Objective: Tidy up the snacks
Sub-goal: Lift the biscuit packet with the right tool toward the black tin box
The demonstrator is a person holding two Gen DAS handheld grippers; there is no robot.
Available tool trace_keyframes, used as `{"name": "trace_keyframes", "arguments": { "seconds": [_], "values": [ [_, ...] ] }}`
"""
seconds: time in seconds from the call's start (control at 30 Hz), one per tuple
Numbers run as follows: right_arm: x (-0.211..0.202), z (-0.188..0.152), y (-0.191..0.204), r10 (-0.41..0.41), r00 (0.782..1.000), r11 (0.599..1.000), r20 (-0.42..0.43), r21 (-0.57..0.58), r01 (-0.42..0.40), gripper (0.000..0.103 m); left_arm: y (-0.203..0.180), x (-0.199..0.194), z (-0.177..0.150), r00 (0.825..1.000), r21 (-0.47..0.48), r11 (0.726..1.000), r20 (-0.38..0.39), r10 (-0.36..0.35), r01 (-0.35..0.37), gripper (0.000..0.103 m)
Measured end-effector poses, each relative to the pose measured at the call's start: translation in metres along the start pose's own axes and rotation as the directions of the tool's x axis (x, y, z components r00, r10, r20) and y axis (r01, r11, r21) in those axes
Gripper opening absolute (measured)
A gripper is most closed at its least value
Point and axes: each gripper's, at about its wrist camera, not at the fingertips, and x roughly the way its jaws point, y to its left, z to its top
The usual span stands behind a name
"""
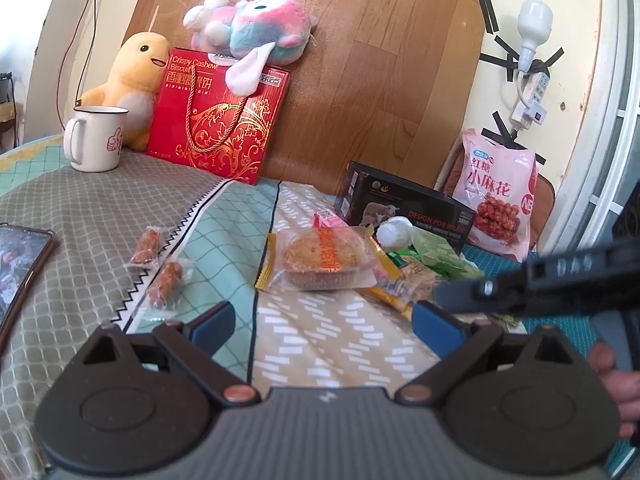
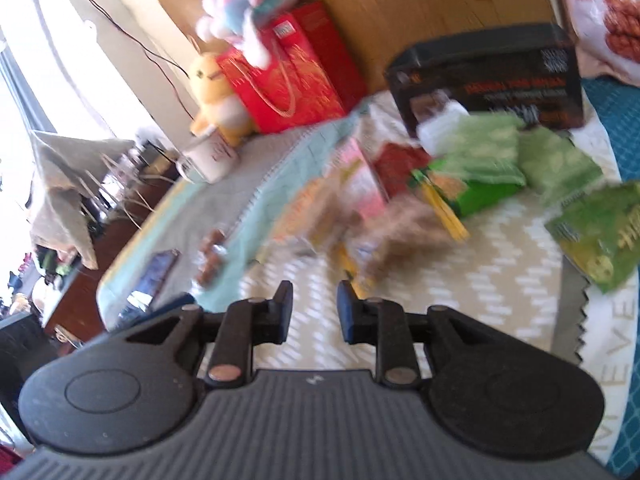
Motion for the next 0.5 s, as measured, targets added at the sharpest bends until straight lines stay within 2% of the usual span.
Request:
{"name": "trace_keyframes", "arguments": {
  "seconds": [0.07,0.2,0.27,0.4,0.43,0.5],
  "values": [
    [0.0,0.007,0.002,0.005,1.0,1.0,0.028,-0.003,-0.005,0.029,0.0,0.0,0.0,1.0,-0.002,1.0,0.002,0.001,-0.001,0.098],
    [0.016,0.019,-0.004,-0.027,0.998,0.999,0.055,0.029,0.026,0.049,0.002,-0.001,0.001,1.0,-0.006,1.0,0.0,0.004,-0.004,0.098],
    [0.027,0.022,-0.009,-0.04,0.998,0.998,0.046,0.053,0.038,0.05,0.002,-0.001,0.001,1.0,-0.004,1.0,0.001,0.004,-0.004,0.098],
    [0.044,0.026,-0.022,0.003,1.0,0.992,0.024,0.126,-0.005,0.045,0.0,-0.002,0.001,1.0,0.003,1.0,0.003,0.007,-0.007,0.098],
    [0.049,0.028,-0.02,0.009,1.0,0.991,0.008,0.133,-0.01,0.035,-0.001,-0.002,0.001,1.0,0.004,1.0,0.004,0.009,-0.009,0.098],
    [0.054,0.029,-0.012,0.008,1.0,0.992,-0.017,0.124,-0.006,0.022,-0.001,-0.004,0.001,1.0,0.006,1.0,0.007,0.013,-0.013,0.098]
  ]
}}
